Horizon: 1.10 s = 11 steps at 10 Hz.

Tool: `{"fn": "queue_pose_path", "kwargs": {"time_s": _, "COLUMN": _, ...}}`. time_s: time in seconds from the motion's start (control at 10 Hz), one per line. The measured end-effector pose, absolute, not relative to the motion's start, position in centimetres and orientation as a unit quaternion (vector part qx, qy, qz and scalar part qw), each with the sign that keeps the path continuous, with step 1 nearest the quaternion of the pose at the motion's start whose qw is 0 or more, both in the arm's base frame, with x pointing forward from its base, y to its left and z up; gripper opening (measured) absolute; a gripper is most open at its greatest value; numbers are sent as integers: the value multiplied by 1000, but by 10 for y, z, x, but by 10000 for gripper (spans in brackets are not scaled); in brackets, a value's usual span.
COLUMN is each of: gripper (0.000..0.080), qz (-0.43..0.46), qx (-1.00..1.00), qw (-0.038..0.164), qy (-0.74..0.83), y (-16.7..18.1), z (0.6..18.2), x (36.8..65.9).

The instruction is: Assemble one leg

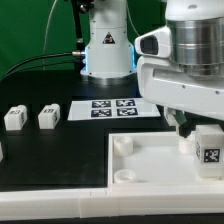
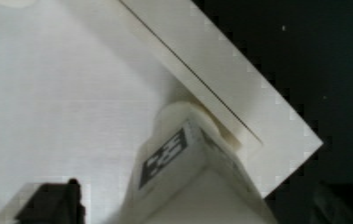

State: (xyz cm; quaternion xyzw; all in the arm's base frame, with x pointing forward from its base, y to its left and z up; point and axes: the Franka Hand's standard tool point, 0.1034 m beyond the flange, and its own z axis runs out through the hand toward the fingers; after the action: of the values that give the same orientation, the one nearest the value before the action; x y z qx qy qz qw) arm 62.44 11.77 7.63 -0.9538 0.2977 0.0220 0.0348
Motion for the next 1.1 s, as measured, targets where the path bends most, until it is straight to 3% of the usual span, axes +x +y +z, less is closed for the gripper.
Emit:
{"fn": "queue_pose_path", "kwargs": {"time_s": 0.4, "gripper": 649, "qz": 12, "qx": -994, "qw": 32, "qy": 104, "y": 118, "z": 75, "x": 623}}
{"fn": "queue_pose_path", "kwargs": {"time_s": 0.8, "gripper": 649, "qz": 11, "qx": -997, "qw": 33, "qy": 65, "y": 118, "z": 74, "x": 623}}
{"fn": "queue_pose_path", "kwargs": {"time_s": 1.0, "gripper": 390, "qz": 12, "qx": -997, "qw": 33, "qy": 65, "y": 118, "z": 74, "x": 623}}
{"fn": "queue_pose_path", "kwargs": {"time_s": 1.1, "gripper": 390, "qz": 12, "qx": -997, "qw": 32, "qy": 65, "y": 117, "z": 74, "x": 623}}
